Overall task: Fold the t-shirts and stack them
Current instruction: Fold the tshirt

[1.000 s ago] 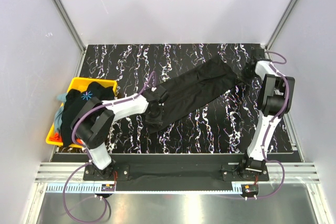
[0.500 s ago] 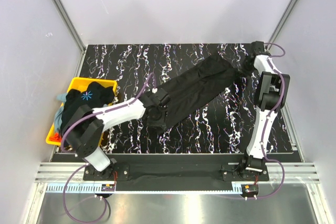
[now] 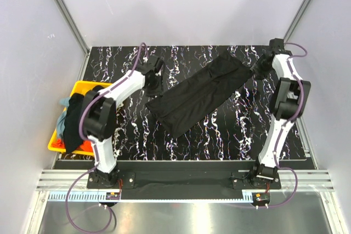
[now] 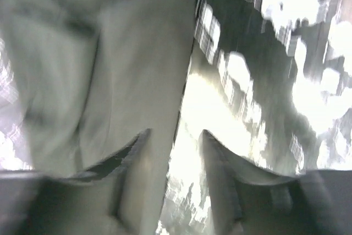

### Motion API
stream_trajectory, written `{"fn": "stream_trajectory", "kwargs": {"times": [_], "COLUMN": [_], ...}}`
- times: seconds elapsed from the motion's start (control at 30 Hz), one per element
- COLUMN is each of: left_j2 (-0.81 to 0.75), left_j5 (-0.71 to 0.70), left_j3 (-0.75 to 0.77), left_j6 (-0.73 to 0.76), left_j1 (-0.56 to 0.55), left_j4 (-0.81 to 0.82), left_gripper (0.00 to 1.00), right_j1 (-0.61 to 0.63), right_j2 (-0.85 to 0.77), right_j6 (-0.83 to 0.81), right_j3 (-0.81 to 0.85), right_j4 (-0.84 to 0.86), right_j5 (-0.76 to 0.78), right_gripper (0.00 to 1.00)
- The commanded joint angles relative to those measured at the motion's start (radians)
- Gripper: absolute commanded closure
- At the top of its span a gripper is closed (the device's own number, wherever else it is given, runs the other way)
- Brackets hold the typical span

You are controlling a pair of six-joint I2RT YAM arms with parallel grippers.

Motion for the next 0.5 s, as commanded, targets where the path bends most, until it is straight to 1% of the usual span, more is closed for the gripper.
{"fn": "stream_trajectory", "kwargs": {"times": [0.0, 0.03, 0.07, 0.1, 0.13, 0.17, 0.23, 0.3, 0.37, 0.4, 0.47], "left_j2": [0.086, 0.094, 0.098, 0.110, 0.117, 0.130, 0.147, 0.158, 0.153, 0.135, 0.101], "left_j5": [-0.036, -0.071, -0.090, -0.110, -0.130, -0.130, -0.135, -0.132, -0.138, -0.130, -0.106], "left_j3": [0.051, 0.042, 0.038, 0.035, 0.035, 0.038, 0.045, 0.031, -0.018, -0.068, -0.135], "left_j6": [0.080, 0.077, 0.076, 0.074, 0.076, 0.080, 0.091, 0.089, 0.062, 0.050, 0.008], "left_j1": [-0.006, -0.006, -0.006, -0.004, 0.002, 0.002, 0.004, 0.004, 0.004, 0.002, -0.006], "left_j4": [-0.058, -0.058, -0.059, -0.058, -0.058, -0.056, -0.058, -0.059, -0.056, -0.051, -0.042], "left_gripper": [0.60, 0.59, 0.53, 0.50, 0.50, 0.50, 0.51, 0.55, 0.56, 0.56, 0.55], "right_j1": [0.007, 0.013, 0.016, 0.023, 0.033, 0.067, 0.111, 0.171, 0.188, 0.216, 0.216], "right_j2": [-0.224, -0.305, -0.345, -0.379, -0.437, -0.459, -0.497, -0.512, -0.541, -0.552, -0.560], "right_j6": [0.077, 0.089, 0.101, 0.122, 0.133, 0.141, 0.155, 0.172, 0.182, 0.193, 0.187], "right_j3": [-0.170, -0.221, -0.323, -0.370, -0.410, -0.469, -0.516, -0.586, -0.654, -0.674, -0.705], "right_j4": [0.038, 0.063, 0.095, 0.154, 0.173, 0.182, 0.193, 0.204, 0.213, 0.222, 0.227], "right_j5": [-0.130, -0.146, -0.167, -0.216, -0.231, -0.236, -0.241, -0.230, -0.198, -0.180, -0.164], "right_gripper": [0.48, 0.46, 0.45, 0.42, 0.42, 0.42, 0.43, 0.45, 0.45, 0.46, 0.46]}}
